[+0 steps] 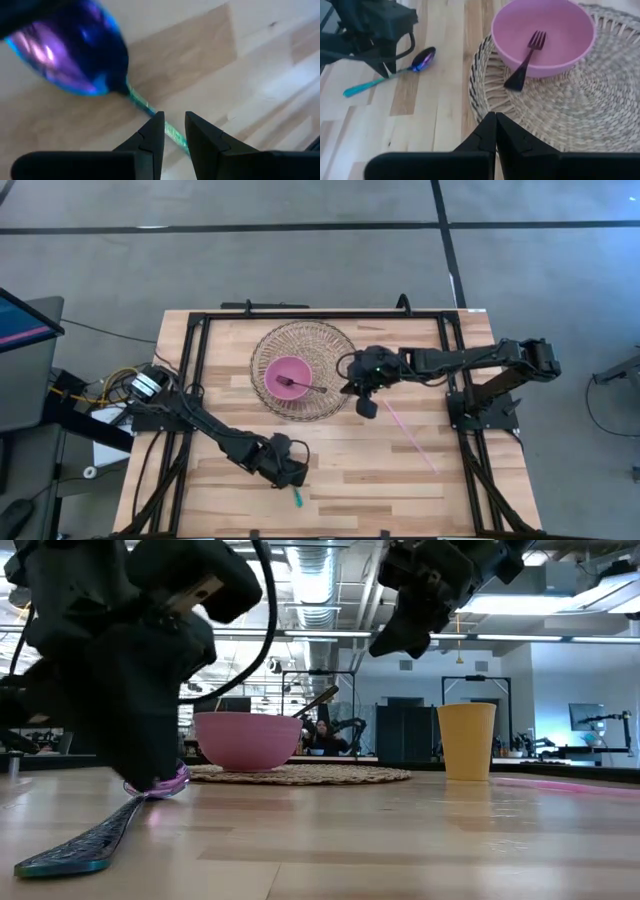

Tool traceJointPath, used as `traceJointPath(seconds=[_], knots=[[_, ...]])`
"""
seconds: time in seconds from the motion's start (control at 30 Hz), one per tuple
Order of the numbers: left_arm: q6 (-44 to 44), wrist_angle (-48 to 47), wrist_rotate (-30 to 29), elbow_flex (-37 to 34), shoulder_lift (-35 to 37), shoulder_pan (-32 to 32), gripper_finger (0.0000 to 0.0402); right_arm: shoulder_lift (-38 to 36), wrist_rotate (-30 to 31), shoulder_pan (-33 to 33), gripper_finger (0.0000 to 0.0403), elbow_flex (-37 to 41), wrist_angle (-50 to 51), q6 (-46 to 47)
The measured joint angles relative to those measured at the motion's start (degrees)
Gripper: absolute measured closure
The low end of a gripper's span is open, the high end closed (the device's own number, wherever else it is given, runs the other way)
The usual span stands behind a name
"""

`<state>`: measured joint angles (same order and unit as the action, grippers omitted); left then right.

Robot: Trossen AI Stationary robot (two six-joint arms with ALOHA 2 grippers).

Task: Pick & Place Utensil
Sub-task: Put the blue spoon on the pink bowl

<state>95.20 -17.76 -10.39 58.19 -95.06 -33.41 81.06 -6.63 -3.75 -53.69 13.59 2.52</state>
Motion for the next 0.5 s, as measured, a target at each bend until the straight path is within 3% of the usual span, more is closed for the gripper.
traceJointPath(seconds=[0.27, 0.5], knots=[[6.76, 0.09, 6.10, 0.00, 0.12, -0.28, 0.0328, 0.00, -1.01, 1.13, 0.0402, 0.00, 2.86, -1.61], [7.30, -0.10, 1.17, -0.11, -0.32, 0.24, 0.0346, 0.00, -1.07, 2.71, 0.0402, 0.00, 3.21, -2.99]])
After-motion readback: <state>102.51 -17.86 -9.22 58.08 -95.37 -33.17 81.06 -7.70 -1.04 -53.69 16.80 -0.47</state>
